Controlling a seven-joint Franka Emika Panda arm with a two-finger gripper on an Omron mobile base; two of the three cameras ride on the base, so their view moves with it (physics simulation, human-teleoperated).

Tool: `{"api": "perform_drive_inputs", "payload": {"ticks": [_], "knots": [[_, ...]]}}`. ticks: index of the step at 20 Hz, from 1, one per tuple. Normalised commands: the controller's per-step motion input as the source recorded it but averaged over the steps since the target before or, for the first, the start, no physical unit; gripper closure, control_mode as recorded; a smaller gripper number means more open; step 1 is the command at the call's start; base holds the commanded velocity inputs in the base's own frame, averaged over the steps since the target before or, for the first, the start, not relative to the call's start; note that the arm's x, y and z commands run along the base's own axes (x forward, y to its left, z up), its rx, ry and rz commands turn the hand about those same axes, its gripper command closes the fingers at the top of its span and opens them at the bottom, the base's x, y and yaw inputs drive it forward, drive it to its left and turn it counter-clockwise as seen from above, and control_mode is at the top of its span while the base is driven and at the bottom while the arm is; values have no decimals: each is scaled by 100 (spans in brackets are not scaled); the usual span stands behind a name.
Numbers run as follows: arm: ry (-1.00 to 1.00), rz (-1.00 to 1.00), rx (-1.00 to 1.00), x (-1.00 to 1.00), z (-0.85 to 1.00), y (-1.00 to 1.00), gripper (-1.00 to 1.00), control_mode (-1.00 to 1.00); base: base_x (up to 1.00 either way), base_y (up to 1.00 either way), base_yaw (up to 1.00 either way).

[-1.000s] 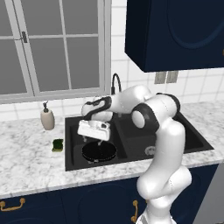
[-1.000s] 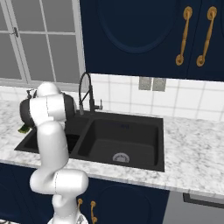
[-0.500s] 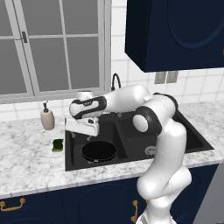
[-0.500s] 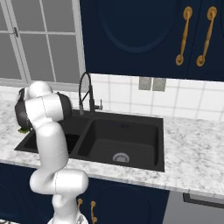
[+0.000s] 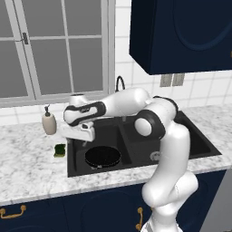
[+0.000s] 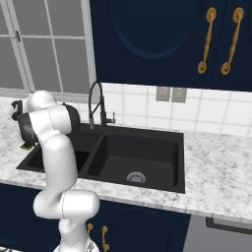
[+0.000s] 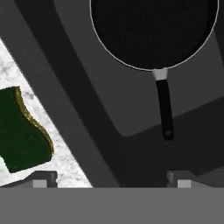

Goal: Pick the pan and sponge and place them into the sink. Then turn on the water.

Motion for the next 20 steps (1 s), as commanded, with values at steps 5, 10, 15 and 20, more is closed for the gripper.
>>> {"api": "perform_drive_inputs", "payload": {"ticks": [5,10,15,20], "knots": [[-1,2,-3,3,0,50,-100,-100,0,0,0],[-5,4,0,16,0,41,-100,-100,0,0,0],[0,3,0,26,-1,27,-100,-100,0,0,0],[0,4,0,26,-20,12,-100,-100,0,0,0]]}}
